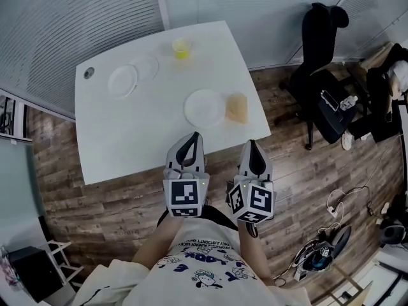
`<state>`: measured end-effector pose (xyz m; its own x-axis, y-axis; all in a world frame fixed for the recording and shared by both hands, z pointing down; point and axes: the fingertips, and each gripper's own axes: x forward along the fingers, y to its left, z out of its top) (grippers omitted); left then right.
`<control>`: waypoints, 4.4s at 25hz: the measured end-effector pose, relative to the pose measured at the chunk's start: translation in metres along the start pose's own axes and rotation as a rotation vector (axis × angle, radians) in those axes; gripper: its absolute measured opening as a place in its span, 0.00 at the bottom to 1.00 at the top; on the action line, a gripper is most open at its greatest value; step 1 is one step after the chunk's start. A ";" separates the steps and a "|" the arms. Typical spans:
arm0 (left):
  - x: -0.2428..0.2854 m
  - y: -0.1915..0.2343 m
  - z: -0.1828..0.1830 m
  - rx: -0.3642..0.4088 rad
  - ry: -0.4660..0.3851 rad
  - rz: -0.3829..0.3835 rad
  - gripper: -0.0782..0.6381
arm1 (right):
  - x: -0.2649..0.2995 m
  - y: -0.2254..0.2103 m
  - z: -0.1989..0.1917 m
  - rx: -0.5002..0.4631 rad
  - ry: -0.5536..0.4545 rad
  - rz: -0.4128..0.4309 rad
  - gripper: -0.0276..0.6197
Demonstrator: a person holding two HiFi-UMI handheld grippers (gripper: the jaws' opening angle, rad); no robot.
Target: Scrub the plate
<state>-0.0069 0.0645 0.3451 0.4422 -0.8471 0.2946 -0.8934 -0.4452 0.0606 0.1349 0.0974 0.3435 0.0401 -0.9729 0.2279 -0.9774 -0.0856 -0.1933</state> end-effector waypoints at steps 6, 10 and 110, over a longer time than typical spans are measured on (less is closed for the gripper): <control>0.036 0.011 0.007 -0.002 0.022 -0.016 0.14 | 0.037 -0.005 0.004 -0.003 0.027 -0.021 0.03; 0.058 0.014 0.009 -0.007 0.050 -0.035 0.14 | 0.063 -0.007 0.007 -0.007 0.051 -0.031 0.03; 0.101 0.101 -0.106 -0.620 0.380 0.140 0.22 | 0.182 0.051 -0.079 -0.134 0.403 0.261 0.21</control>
<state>-0.0614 -0.0352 0.4820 0.3635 -0.6747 0.6423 -0.8701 0.0004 0.4929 0.0758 -0.0670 0.4503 -0.2669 -0.7952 0.5444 -0.9633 0.2038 -0.1746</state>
